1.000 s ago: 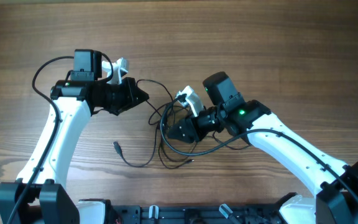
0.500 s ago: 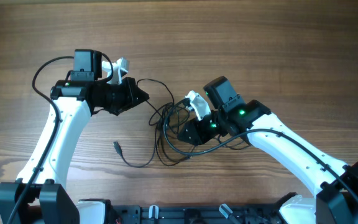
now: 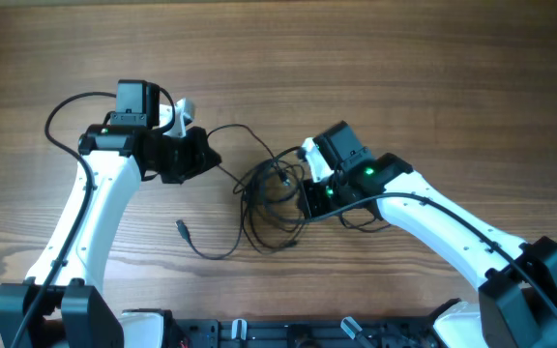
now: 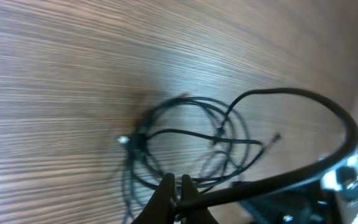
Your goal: Untangle cables
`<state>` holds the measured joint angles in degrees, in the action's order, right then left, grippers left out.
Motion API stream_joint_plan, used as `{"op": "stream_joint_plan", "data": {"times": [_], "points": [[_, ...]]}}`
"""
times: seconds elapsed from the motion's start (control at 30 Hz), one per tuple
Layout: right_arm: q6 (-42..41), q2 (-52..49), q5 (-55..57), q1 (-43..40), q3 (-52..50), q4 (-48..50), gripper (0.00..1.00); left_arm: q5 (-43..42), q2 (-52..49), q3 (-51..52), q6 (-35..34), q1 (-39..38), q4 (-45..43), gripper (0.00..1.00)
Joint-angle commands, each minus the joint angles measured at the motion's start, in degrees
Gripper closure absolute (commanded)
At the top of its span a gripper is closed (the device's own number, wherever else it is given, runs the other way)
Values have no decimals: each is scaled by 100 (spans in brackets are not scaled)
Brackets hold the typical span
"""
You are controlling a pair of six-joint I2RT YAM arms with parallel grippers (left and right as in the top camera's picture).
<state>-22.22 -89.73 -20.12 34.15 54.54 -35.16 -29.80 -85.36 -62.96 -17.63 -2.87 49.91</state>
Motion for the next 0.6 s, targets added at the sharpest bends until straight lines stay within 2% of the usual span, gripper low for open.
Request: {"op": "stream_joint_plan", "data": {"times": [0.0, 0.07, 0.17, 0.3, 0.43, 0.5, 0.57], "points": [[-1565, -79, 2039, -170, 17, -636, 96, 894, 85, -79, 92, 313, 184, 96], [-1878, -79, 2476, -476, 17, -1093, 96, 892, 85, -79, 92, 623, 247, 96], [-1882, -63, 2481, -1211, 17, -1300, 96, 887, 116, -79, 90, 1368, 317, 96], [-1714, 140, 2358, -2649, 31, -1307, 96, 813, 308, -79, 81, 2514, 402, 96], [-1202, 643, 1471, -4271, 302, -1257, 96, 101, 597, -79, 44, 3545, 356, 96], [-887, 931, 546, -4892, 391, -957, 96, -240, 629, -79, 46, 3775, 354, 96], [-909, 1204, 175, -5296, 391, -643, 96, -251, 629, -79, 48, 3794, 352, 96]]}}
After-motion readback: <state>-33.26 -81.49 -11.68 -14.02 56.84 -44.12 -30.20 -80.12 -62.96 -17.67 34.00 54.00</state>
